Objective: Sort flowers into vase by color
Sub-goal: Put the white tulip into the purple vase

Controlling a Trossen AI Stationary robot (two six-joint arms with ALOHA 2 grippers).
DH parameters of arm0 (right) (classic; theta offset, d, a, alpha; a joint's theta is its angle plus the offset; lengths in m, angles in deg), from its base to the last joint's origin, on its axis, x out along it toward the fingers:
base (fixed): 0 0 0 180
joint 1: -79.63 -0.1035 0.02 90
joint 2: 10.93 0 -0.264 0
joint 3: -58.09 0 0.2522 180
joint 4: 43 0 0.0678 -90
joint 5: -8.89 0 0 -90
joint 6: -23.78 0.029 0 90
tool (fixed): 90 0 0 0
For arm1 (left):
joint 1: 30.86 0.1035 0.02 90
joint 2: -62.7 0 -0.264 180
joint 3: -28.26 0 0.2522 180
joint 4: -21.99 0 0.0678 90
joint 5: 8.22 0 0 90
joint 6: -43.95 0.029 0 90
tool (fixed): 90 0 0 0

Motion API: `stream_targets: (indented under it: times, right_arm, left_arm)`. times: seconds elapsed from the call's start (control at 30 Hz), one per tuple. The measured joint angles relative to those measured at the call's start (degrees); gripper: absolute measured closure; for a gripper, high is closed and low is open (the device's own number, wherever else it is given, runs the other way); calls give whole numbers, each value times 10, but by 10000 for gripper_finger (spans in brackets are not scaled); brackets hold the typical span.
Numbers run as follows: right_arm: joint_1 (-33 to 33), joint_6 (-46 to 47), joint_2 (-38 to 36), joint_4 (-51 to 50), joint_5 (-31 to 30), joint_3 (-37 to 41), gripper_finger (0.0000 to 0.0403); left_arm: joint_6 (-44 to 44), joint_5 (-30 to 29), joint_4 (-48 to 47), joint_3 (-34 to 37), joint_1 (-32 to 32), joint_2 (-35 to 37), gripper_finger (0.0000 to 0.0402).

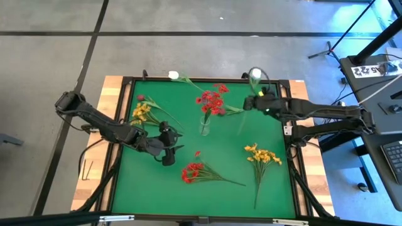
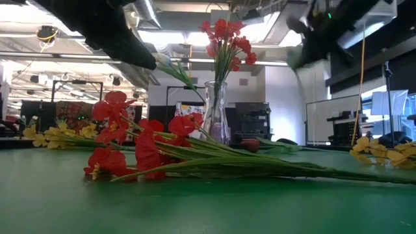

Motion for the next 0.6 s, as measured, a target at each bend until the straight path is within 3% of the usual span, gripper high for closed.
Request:
stream_targets:
  times: [0.1, 0.23, 0.33, 0.6]
  right_arm:
    - [-2, -149, -5, 136, -20, -1, 401]
    - [8, -310, 0, 245, -5, -1, 402]
    - [21, -381, 7, 282, 1, -1, 402]
    - [69, -534, 43, 407, 2, -1, 403]
  left_arm:
    - [12, 8, -1, 0, 0, 14, 198]
    - [27, 92, 7, 0, 0, 43, 198]
    - [35, 135, 26, -1, 0, 72, 198]
    - [68, 142, 50, -1, 0, 162, 198]
